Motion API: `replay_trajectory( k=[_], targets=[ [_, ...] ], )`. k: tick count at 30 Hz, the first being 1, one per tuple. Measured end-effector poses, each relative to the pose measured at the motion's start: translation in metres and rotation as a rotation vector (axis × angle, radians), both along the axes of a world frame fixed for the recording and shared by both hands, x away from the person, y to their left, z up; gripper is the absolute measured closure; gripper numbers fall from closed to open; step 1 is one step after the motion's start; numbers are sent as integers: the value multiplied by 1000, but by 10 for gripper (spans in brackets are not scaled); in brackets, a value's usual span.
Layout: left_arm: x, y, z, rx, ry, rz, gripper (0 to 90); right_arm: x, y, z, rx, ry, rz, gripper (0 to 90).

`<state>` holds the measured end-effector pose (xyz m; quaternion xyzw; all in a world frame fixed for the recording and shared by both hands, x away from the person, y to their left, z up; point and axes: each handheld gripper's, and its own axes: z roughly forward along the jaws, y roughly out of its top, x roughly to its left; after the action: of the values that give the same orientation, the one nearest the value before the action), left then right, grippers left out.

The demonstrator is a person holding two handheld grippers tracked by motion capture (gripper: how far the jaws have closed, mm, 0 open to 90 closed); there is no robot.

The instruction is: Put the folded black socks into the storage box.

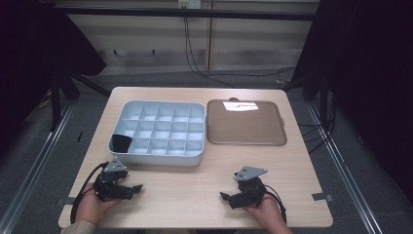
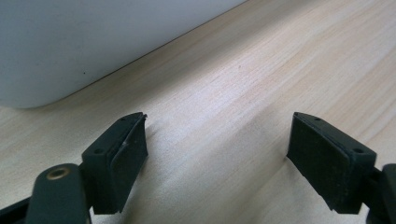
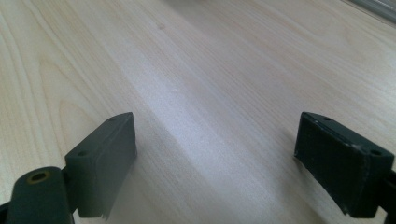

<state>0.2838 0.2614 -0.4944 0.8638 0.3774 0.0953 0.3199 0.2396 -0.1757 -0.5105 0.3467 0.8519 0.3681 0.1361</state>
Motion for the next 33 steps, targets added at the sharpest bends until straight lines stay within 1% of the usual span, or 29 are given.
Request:
replay_trajectory(
  k=[3, 4, 5, 8, 9, 13, 16, 27, 30, 31, 33],
  targets=[
    [-1, -1, -1, 1, -4, 1, 170, 0, 0, 0, 0, 0, 0, 123],
    [-2, -3, -1, 12, -14, -5, 160, 0, 0, 0, 0, 0, 0, 123],
    [-2, -4, -1, 24, -14, -7, 154, 0, 0, 0, 0, 0, 0, 123],
    [-3, -5, -2, 32, -22, -7, 138, 0, 0, 0, 0, 0, 0, 124],
    [-3, -7, -2, 29, -23, 0, 135, 0, 0, 0, 0, 0, 0, 123],
    [-4, -8, -3, 32, -21, -1, 116, 0, 0, 0, 0, 0, 0, 123],
    [-4, -10, -4, 44, -27, -12, 95, 0, 0, 0, 0, 0, 0, 123],
    [-4, -13, -7, 41, -34, -19, 27, 0, 0, 0, 0, -1, 1, 123],
    [-4, -13, -9, 31, -45, -30, 1, 0, 0, 0, 0, -2, 2, 124],
    [-4, -12, -9, 35, -51, -37, 0, 0, 0, 0, 0, -1, 1, 123],
    [-4, -11, -9, 26, -59, -39, 0, 0, 0, 0, 2, -1, 2, 123]
  ],
)
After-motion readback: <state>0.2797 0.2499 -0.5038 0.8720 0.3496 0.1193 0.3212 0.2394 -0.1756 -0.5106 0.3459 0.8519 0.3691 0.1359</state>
